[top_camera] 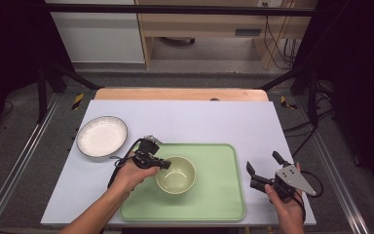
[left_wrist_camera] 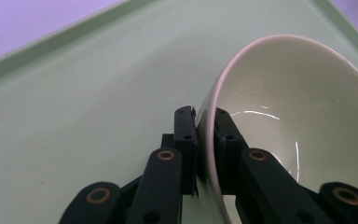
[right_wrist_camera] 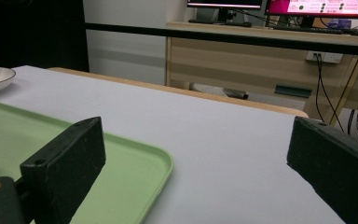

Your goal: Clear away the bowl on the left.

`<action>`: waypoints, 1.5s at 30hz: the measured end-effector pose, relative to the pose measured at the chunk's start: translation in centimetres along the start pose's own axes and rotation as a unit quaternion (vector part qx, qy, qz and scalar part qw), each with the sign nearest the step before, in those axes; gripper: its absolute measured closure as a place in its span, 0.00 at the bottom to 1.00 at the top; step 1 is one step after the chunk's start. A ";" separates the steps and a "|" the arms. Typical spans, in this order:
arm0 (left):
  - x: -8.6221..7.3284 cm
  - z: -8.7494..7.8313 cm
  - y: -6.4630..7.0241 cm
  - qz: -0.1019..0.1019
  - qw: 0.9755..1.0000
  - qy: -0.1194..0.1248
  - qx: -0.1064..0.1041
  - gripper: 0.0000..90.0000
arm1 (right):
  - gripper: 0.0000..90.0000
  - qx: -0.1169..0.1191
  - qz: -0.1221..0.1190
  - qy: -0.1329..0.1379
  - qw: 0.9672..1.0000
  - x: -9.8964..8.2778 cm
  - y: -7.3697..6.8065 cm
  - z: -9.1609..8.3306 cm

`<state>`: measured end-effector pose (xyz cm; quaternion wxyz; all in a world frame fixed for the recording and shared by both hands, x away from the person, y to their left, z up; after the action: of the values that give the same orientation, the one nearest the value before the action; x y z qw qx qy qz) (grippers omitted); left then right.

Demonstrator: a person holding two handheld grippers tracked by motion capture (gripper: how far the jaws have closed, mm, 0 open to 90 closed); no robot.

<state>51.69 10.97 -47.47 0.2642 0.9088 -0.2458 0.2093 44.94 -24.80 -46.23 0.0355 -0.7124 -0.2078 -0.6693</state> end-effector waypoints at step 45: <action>1.7 -5.3 0.3 0.085 0.982 0.168 -0.008 0.15 | 0.05 0.002 0.003 -0.002 1.000 0.0 -0.1 0.0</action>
<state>51.50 13.26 -42.44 0.2900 0.8345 -0.2757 0.3789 44.89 -24.72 -46.26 0.0379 -0.7143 -0.2071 -0.6674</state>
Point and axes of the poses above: each handheld gripper's, and its own axes: z roughly forward along the jaws, x roughly out of its top, y roughly to its right, the point moved 5 cm from there along z, roughly forward along the jaws, and after that the axes turned 10 degrees about -z, right-handed, at the moved point
